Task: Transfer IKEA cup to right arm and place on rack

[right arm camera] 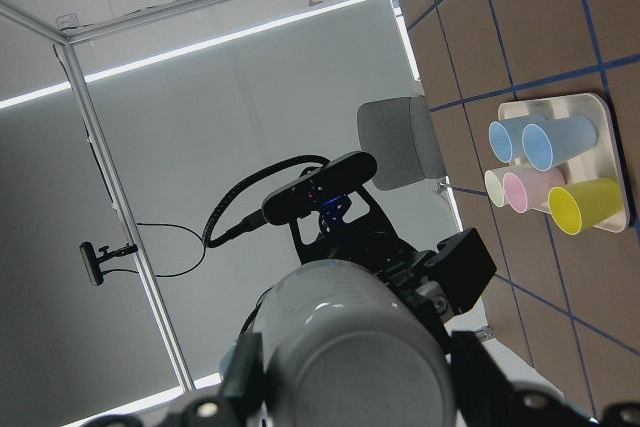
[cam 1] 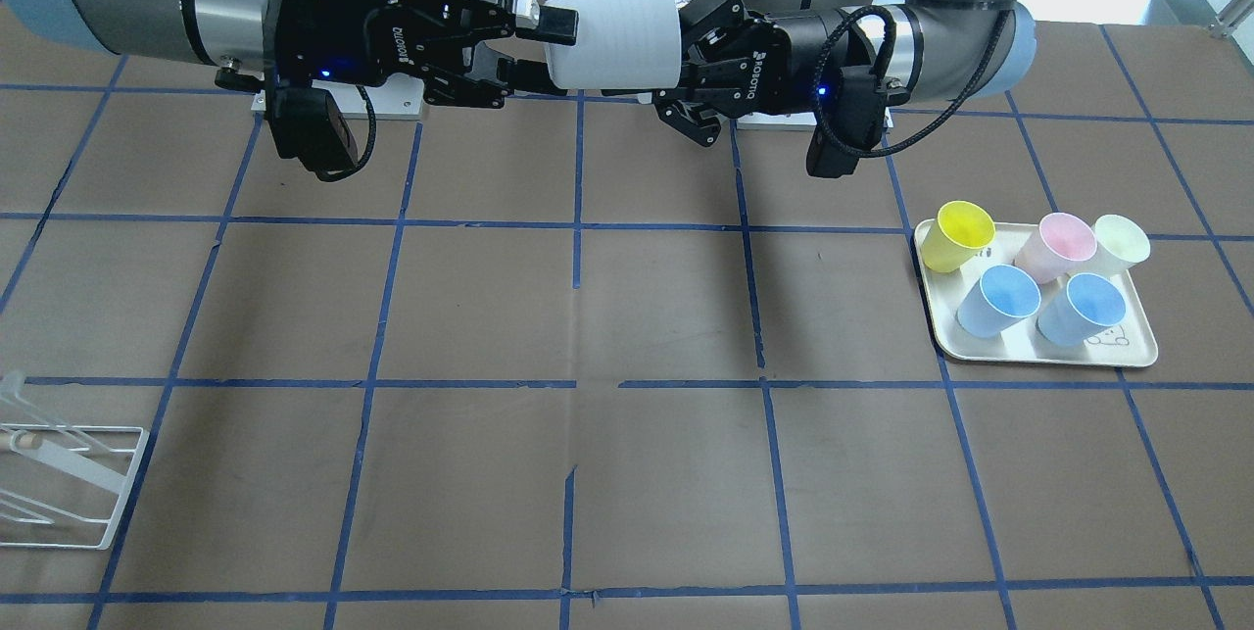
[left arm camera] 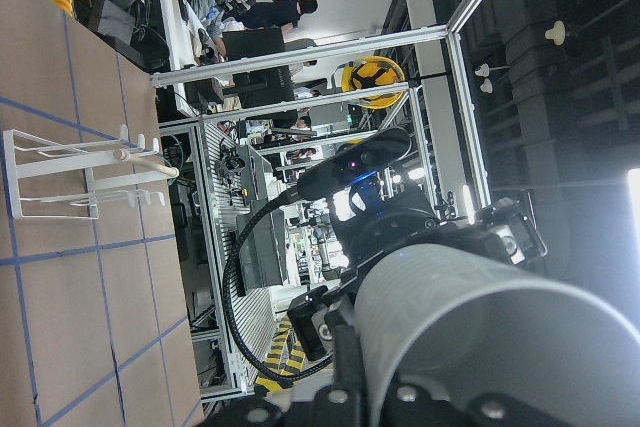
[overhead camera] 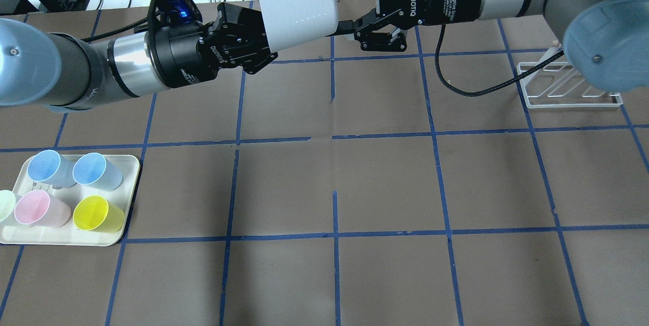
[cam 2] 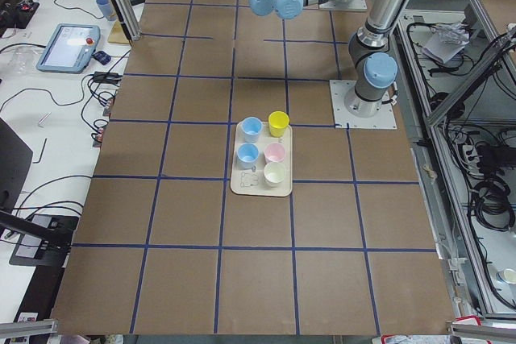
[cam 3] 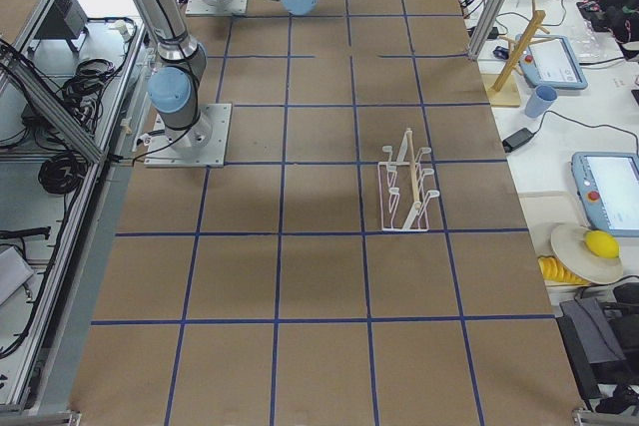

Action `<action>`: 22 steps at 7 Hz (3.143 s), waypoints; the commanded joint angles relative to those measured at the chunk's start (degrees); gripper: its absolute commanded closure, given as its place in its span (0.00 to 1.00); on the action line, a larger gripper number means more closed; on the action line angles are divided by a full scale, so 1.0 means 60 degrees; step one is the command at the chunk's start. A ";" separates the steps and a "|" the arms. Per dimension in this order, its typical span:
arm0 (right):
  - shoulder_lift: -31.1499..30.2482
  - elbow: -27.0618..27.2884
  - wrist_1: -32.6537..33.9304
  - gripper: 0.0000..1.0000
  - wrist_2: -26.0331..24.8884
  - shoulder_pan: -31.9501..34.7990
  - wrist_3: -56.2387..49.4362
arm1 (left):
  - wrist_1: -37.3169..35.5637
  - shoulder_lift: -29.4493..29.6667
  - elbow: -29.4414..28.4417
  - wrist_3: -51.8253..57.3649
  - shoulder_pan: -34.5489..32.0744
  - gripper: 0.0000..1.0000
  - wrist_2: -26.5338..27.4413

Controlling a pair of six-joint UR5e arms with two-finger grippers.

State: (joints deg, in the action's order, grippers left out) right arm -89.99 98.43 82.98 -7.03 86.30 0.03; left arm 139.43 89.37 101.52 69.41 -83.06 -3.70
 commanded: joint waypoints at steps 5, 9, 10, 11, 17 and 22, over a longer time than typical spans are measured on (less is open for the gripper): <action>0.0027 -0.0043 -0.0016 0.43 -0.0014 -0.0014 0.0054 | 0.0096 -0.0026 -0.0161 -0.0041 0.0336 0.03 0.0119; 0.0057 -0.0146 -0.0001 0.43 -0.0524 -0.0233 0.0172 | 0.0199 -0.0128 -0.0162 -0.0012 0.1945 0.03 0.1436; 0.0057 -0.0175 0.0028 0.43 -0.1470 -0.0349 0.0157 | 0.0185 -0.0143 -0.0176 -0.0026 0.2558 0.03 0.1670; 0.0057 -0.0204 0.0013 0.43 -0.3089 -0.0452 0.0142 | 0.0170 -0.0129 -0.0263 -0.0244 0.3594 0.03 0.2992; 0.0086 -0.1362 0.0819 0.41 -1.2077 -0.1209 -0.1477 | -0.7680 0.0413 -0.1025 -0.6370 0.2545 0.00 0.8938; 0.0772 -0.1420 0.2220 0.58 -1.3592 -0.3688 -0.5680 | -0.8610 0.0997 -0.3043 -1.0603 -0.0759 0.00 1.5865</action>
State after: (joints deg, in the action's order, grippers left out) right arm -87.26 90.19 92.55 -85.82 66.50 -28.87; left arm 84.04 94.29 87.04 13.31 -84.87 86.34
